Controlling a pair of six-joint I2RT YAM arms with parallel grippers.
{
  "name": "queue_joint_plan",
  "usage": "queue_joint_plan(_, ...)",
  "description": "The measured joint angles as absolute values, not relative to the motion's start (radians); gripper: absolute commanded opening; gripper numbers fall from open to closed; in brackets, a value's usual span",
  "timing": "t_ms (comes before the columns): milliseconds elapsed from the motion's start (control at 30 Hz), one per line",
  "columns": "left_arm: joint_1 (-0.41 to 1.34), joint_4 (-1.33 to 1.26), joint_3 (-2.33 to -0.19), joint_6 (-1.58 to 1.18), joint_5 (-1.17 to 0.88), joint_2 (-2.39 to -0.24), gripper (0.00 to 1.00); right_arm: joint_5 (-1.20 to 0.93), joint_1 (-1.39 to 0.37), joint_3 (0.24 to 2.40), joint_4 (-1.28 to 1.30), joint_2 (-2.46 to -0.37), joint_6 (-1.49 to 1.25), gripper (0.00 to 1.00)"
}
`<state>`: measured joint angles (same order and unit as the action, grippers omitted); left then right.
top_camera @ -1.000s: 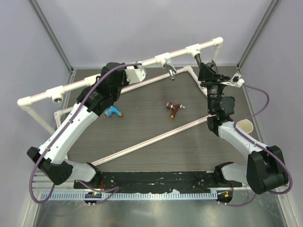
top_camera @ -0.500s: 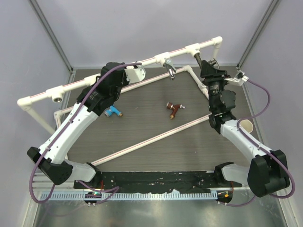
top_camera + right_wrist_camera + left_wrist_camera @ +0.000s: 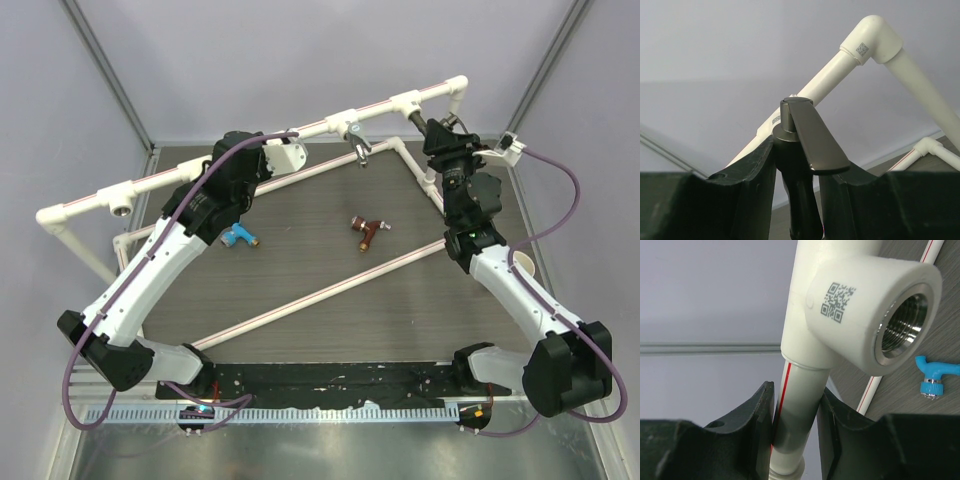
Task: Install the water faucets
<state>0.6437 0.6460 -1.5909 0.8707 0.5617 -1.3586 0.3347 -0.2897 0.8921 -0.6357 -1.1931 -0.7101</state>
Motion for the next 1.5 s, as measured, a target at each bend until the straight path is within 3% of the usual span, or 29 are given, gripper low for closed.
queue_joint_plan(367,0.643,0.646,-1.591,0.871,0.561,-1.358,0.0,0.365,-0.289,0.865,-0.671,-1.205,-0.876,0.01)
queue_joint_plan(1167,0.64,0.645,-1.591,0.869,0.559,-1.358,0.0,0.296,-0.233,0.907,-0.421,-1.204,-1.499,0.01)
queue_joint_plan(1500,0.639,0.646,-1.591,0.868,0.557,-1.356,0.0,0.267,-0.219,0.947,-0.356,-1.211,-1.502,0.01)
